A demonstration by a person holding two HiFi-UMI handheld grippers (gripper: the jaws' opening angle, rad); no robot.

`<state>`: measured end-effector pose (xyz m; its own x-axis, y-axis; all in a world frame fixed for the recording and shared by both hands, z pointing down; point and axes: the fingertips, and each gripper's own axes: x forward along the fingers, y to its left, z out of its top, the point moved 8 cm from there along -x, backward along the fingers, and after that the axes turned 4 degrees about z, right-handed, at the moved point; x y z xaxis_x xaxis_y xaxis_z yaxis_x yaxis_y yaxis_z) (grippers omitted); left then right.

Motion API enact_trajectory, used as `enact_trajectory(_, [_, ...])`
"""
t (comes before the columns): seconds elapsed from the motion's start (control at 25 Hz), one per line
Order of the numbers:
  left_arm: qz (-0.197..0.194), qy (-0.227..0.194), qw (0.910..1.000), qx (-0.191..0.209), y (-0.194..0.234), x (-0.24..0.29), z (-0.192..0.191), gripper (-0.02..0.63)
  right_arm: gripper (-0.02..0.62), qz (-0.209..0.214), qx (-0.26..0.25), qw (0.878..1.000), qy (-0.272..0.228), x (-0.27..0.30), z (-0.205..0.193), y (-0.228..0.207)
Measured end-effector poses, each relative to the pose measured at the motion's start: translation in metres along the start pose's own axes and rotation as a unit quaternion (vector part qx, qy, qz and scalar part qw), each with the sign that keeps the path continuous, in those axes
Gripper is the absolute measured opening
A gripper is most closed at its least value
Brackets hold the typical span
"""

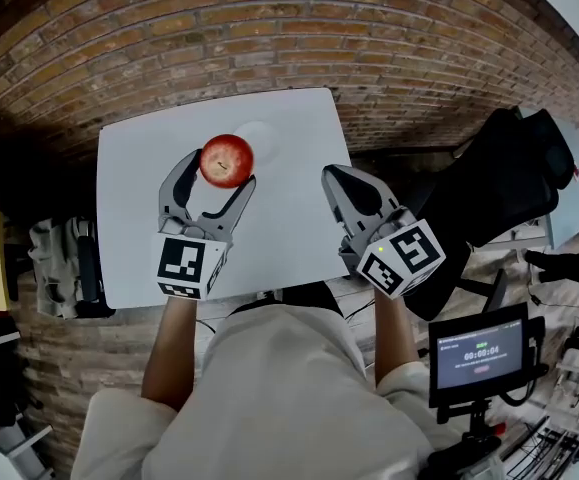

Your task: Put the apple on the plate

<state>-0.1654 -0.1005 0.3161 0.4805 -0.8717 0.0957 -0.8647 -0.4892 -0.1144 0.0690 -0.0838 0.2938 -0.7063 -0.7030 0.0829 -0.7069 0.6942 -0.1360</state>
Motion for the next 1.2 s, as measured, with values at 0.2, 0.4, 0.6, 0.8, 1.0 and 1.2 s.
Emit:
enact_trajectory(0.2, [0.004, 0.008, 1.0000, 0.000, 0.005, 0.015, -0.002, 0.364, 0.004, -0.008, -0.001, 1.000, 0.003, 0.013, -0.002, -0.019])
enact_trajectory(0.4, [-0.002, 0.019, 0.9998, 0.002, 0.014, 0.035, -0.002, 0.364, 0.005, -0.009, 0.033, 0.999, 0.002, 0.030, 0.000, -0.035])
enact_trajectory(0.6, [-0.002, 0.023, 0.9997, 0.006, 0.022, 0.056, -0.004, 0.364, 0.003, 0.002, 0.035, 0.999, 0.011, 0.042, -0.002, -0.049])
enact_trajectory(0.8, [-0.003, 0.031, 0.9995, -0.004, 0.027, 0.072, -0.013, 0.364, 0.005, 0.007, 0.041, 0.999, 0.015, 0.052, -0.008, -0.060])
enact_trajectory(1.0, [-0.005, 0.035, 0.9993, -0.012, 0.031, 0.084, -0.019, 0.365, 0.005, -0.004, 0.048, 0.999, 0.023, 0.056, -0.016, -0.073])
enact_trajectory(1.2, [-0.007, 0.046, 0.9988, -0.013, 0.033, 0.097, -0.027, 0.364, 0.005, -0.018, 0.052, 0.998, 0.028, 0.063, -0.023, -0.085])
